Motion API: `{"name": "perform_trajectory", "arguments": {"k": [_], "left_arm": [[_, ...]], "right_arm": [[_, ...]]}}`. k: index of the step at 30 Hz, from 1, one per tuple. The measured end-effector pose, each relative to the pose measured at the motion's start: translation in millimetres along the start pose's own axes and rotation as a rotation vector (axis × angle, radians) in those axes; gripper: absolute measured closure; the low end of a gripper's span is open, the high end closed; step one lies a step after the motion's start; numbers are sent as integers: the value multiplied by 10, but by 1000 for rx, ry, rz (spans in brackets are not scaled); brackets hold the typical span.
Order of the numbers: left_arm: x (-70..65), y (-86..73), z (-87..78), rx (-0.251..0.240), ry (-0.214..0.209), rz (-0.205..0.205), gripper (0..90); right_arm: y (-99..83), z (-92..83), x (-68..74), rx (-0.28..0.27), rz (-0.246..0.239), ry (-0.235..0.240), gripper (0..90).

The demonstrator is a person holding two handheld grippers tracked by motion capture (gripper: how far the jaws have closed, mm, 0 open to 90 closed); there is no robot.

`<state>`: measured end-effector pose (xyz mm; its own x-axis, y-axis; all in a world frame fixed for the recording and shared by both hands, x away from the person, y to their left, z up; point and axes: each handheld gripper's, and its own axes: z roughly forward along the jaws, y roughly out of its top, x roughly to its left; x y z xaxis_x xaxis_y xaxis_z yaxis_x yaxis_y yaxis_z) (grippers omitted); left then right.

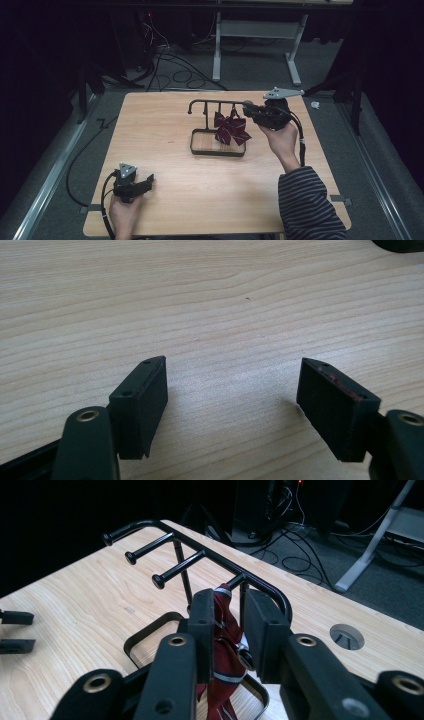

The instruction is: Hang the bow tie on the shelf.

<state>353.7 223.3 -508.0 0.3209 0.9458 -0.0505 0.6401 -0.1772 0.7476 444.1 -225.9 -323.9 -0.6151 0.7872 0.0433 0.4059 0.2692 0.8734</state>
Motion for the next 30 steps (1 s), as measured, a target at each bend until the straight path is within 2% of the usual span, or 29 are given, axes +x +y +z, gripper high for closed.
{"name": "perform_trajectory", "arguments": {"k": [10,16,30], "left_arm": [[-1,0,1,-1,1,1,290],[-2,0,1,-1,1,1,291],[-2,0,1,0,2,2,290]], "right_arm": [[-99,-97,-72,-11,38,2,673],[-170,-176,-120,-28,60,-13,640],[-316,-282,-183,-37,93,-37,608]]}}
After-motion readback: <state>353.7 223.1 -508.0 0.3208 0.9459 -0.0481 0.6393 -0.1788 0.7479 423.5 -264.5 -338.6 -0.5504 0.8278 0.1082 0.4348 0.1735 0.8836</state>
